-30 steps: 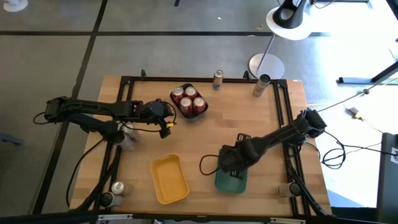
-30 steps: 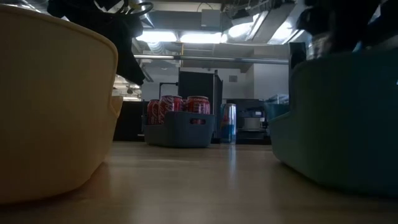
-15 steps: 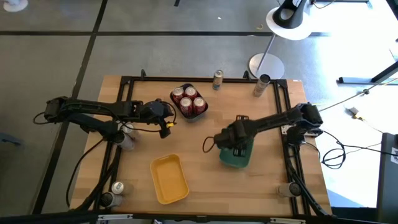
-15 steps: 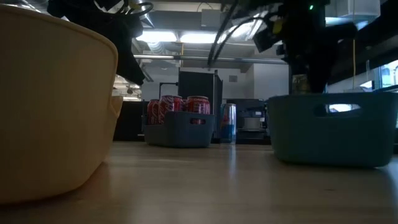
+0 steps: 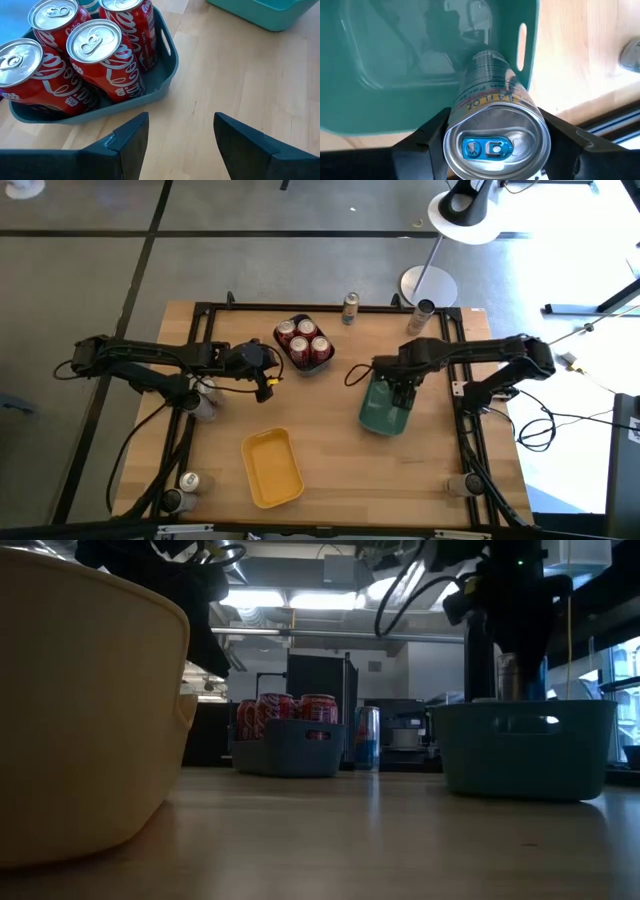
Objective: Sort soda cans
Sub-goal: Put the blue soda can into the green bin
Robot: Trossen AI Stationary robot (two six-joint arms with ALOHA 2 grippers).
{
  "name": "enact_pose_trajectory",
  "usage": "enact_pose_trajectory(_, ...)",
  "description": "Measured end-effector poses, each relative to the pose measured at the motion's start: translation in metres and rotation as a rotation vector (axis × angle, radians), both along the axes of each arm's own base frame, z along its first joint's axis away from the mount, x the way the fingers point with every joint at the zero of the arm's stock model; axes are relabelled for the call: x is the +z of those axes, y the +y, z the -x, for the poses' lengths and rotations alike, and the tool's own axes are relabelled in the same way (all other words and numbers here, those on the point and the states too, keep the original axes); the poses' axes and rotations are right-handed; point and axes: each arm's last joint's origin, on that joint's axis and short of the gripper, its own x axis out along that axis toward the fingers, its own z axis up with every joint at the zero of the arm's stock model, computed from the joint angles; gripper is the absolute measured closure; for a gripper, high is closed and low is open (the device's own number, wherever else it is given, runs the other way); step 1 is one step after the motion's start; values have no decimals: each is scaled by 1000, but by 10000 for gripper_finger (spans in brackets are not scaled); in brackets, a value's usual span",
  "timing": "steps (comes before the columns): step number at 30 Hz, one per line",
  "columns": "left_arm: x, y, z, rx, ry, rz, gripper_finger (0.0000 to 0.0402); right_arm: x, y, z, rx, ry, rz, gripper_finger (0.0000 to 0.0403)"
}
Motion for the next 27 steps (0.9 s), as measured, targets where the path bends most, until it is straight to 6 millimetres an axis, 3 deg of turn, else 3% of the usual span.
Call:
enact_pose_trajectory(8,0,0,0,6,-2,6,188,-23,2,0,4,-23,-40,170)
enact_pose_trajectory(14,0,0,0,7,-3,6,188,-27,2,2,4,-22,-34,167)
enact_pose_trajectory(27,0,0,0,8,-4,8,188,-27,2,5,4,25,-40,75)
